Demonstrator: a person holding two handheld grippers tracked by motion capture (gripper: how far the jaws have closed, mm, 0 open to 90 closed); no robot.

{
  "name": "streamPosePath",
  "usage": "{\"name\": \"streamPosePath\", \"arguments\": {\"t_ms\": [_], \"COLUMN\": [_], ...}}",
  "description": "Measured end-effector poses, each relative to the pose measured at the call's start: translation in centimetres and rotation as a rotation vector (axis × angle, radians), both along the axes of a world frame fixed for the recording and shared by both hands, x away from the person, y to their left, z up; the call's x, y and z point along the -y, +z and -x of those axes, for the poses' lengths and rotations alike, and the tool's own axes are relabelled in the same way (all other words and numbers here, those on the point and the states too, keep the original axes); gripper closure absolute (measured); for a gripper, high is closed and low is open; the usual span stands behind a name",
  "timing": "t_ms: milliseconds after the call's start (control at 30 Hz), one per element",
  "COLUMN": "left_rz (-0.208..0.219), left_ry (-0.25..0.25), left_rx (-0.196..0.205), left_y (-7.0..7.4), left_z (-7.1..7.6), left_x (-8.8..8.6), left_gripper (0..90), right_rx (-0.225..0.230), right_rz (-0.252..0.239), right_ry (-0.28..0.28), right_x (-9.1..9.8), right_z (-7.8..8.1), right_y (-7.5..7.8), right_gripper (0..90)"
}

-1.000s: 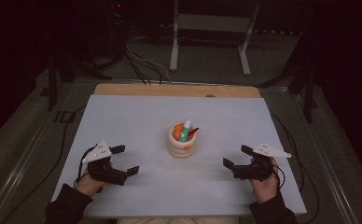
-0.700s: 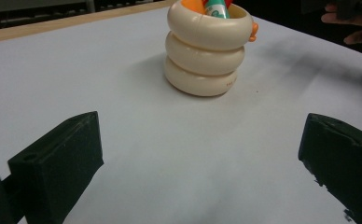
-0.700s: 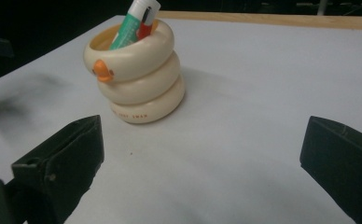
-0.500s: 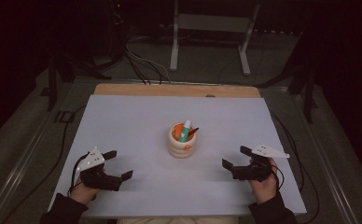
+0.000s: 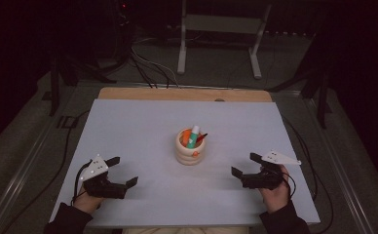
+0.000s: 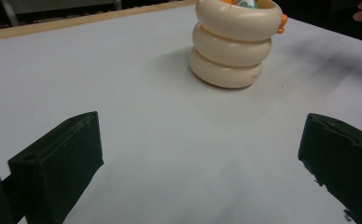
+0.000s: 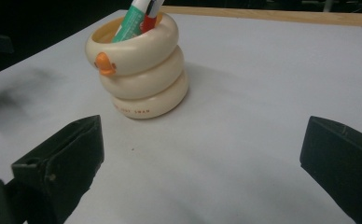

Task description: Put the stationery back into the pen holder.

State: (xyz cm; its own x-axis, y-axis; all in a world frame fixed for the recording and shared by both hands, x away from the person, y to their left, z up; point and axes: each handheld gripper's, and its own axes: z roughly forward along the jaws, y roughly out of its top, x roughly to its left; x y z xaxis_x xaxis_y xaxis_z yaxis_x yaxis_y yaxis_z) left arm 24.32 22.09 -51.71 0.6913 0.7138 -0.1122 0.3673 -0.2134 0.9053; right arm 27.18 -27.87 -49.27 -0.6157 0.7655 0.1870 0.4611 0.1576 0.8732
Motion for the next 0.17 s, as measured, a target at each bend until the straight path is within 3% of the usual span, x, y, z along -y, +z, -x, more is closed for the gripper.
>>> {"name": "streamPosePath", "arguments": {"t_ms": [167], "left_rz": [0.008], "left_ry": [-0.003], "left_rx": [-0.002], "left_y": [0.02], "left_z": [-0.04], "left_x": [0.07], "left_gripper": [0.4], "right_rx": [-0.002], "right_rz": [0.002], "right_ry": [0.001], "right_x": [0.0], "right_z": [-0.04], "right_y": [-0.03], "right_gripper": [0.0]}}
